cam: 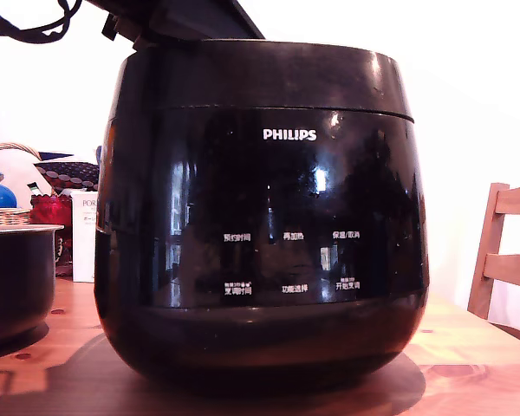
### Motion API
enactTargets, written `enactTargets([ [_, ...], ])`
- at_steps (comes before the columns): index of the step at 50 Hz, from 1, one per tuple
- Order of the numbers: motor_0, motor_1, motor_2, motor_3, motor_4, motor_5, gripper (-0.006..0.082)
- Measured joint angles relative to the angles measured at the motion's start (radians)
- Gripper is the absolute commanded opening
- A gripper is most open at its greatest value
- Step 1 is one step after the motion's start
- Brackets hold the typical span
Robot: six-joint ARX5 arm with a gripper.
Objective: Open the rice cooker by pressing the large metal button on the top of its lid with medium force
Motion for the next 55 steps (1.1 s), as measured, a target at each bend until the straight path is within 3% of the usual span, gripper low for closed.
enactTargets([
  [31, -0.035, 0.034, 0.034, -0.070, 0.000, 0.004, -0.0022],
  [45, -0.038, 0.049, 0.020, 0.031, 0.000, 0.003, -0.0022],
  [55, -0.037, 0.047, 0.034, 0.017, -0.014, 0.003, -0.0022],
])
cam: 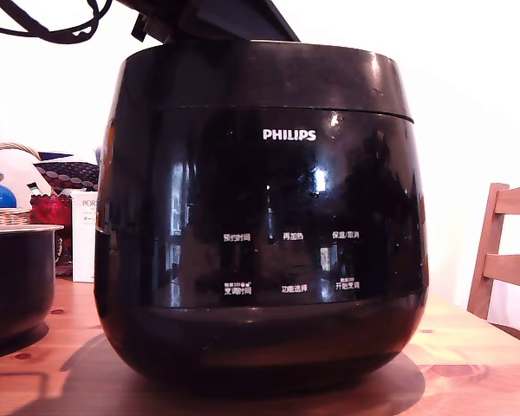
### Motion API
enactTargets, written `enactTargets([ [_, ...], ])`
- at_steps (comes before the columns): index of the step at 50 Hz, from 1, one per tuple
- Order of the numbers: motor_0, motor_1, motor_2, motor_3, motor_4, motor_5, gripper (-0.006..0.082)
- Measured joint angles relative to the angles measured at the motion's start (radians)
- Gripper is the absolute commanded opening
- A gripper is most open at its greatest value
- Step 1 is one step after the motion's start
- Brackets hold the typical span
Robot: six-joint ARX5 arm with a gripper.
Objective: Open the rice cooker by pressing the large metal button on the top of its lid with medium force
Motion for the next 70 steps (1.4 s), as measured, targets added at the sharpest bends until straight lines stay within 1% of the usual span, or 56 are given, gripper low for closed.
enactTargets([
  [7, 0.009, -0.021, 0.008, -0.029, -0.006, 0.000, -0.0022],
  [16, 0.015, -0.117, 0.021, -0.064, -0.024, 0.000, -0.0022],
  [23, 0.021, -0.187, 0.024, -0.122, -0.063, 0.000, -0.0022],
  [40, 0.055, -0.284, 0.024, -0.239, -0.164, 0.000, -0.0022],
  [49, 0.118, -0.356, 0.024, -0.274, -0.250, 0.000, -0.0022],
  [70, 0.297, -0.475, 0.024, -0.354, -0.379, 0.034, -0.0022],
])
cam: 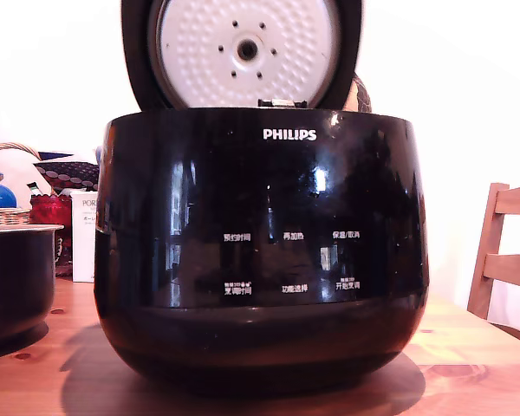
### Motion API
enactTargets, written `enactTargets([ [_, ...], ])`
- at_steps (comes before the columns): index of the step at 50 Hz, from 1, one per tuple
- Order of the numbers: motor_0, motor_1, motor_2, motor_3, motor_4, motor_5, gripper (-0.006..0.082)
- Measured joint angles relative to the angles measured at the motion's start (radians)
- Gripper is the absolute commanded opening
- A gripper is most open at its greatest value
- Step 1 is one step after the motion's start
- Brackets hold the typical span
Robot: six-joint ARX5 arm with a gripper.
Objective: Open the rice cooker by pressing the large metal button on the top of its lid with medium force
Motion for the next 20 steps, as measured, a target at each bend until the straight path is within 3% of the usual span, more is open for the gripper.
enactTargets([
  [20, 0.110, -0.057, 0.000, -0.024, -0.041, 0.035, -0.0022],
])
